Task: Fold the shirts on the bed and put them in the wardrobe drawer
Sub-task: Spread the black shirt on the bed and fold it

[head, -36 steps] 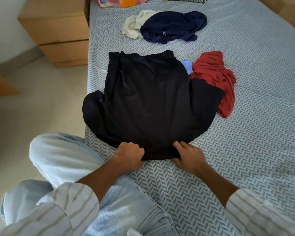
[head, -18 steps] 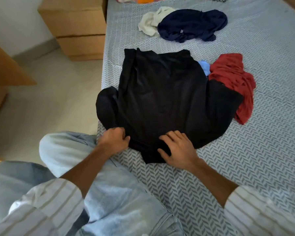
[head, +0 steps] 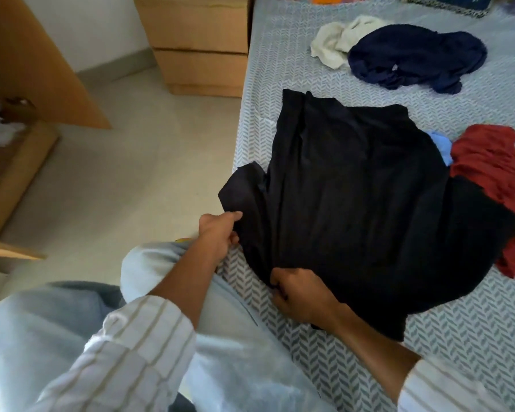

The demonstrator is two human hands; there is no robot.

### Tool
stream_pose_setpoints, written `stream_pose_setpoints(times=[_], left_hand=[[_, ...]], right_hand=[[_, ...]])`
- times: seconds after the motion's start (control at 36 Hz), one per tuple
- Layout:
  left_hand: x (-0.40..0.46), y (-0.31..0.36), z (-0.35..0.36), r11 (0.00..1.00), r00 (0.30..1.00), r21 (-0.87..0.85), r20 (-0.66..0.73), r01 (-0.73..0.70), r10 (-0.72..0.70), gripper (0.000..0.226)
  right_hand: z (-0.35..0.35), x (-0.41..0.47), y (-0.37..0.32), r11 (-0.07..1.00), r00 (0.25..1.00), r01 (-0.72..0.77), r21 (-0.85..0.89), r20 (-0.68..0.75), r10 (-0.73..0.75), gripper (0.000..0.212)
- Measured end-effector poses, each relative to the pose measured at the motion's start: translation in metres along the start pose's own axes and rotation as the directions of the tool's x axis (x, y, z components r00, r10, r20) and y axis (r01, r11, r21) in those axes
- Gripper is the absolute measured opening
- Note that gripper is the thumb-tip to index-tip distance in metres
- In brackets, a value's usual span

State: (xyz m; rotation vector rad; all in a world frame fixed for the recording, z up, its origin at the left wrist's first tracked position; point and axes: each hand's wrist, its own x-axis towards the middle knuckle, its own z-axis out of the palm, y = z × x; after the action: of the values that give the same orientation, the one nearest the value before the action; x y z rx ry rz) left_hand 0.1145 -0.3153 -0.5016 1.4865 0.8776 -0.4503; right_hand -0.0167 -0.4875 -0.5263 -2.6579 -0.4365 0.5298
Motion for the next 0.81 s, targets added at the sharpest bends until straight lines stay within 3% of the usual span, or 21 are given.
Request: stream_pose_setpoints(times=[0.17, 0.31, 0.42, 0.5, 0.58, 0.64, 0.72, 0.81], left_hand=[[0.016, 0.012, -0.001, 0.984, 0.996, -0.163, 0.061, 0.067, -0.058, 0.018], [0.025, 0.014, -0.005, 0.921, 0.997, -0.384, -0.012, 0.067, -0.077, 0.015], [0.031, 0.010, -0.012, 0.900, 0.994, -0.436, -0.103, -0.004, -0.045, 0.021], [0.029, 0.009, -0.013, 0.915, 0.987, -0.400, -0.162, -0.047, -0.021, 0.040], [0.025, 0.010, -0.011, 0.925, 0.992, -0.376, -0.129, -0.048, -0.001, 0.037], [0.022, 0.007, -0.005, 0.949, 0.996, -0.313, -0.092, -0.042, 0.014, 0.030], [0.018, 0.003, 0.001, 0.970, 0.959, -0.001, -0.147, -0.244, 0.241, 0.035], [0.005, -0.004, 0.019, 0.881, 0.912, 0.279, -0.039, -0.382, 0.408, 0.042]], right_hand=[[-0.003, 0.001, 0.003, 0.999, 0.997, 0.029, 0.031, 0.065, -0.031, 0.026], [-0.009, 0.004, 0.002, 0.998, 0.994, 0.016, 0.067, 0.104, -0.023, 0.015], [-0.015, 0.010, 0.000, 0.996, 0.980, -0.006, 0.083, 0.200, -0.011, 0.015], [-0.018, 0.008, 0.001, 0.993, 0.972, -0.016, 0.114, 0.235, -0.012, 0.014], [-0.021, -0.001, 0.013, 0.959, 0.988, -0.069, 0.275, 0.151, 0.028, 0.012], [-0.028, -0.014, 0.035, 0.923, 0.989, -0.129, 0.362, -0.025, 0.148, 0.008], [-0.044, -0.036, 0.080, 0.899, 0.861, -0.267, 0.349, -0.332, 0.385, 0.004], [-0.062, -0.069, 0.133, 0.801, 0.605, -0.484, 0.353, -0.526, 0.598, 0.011]])
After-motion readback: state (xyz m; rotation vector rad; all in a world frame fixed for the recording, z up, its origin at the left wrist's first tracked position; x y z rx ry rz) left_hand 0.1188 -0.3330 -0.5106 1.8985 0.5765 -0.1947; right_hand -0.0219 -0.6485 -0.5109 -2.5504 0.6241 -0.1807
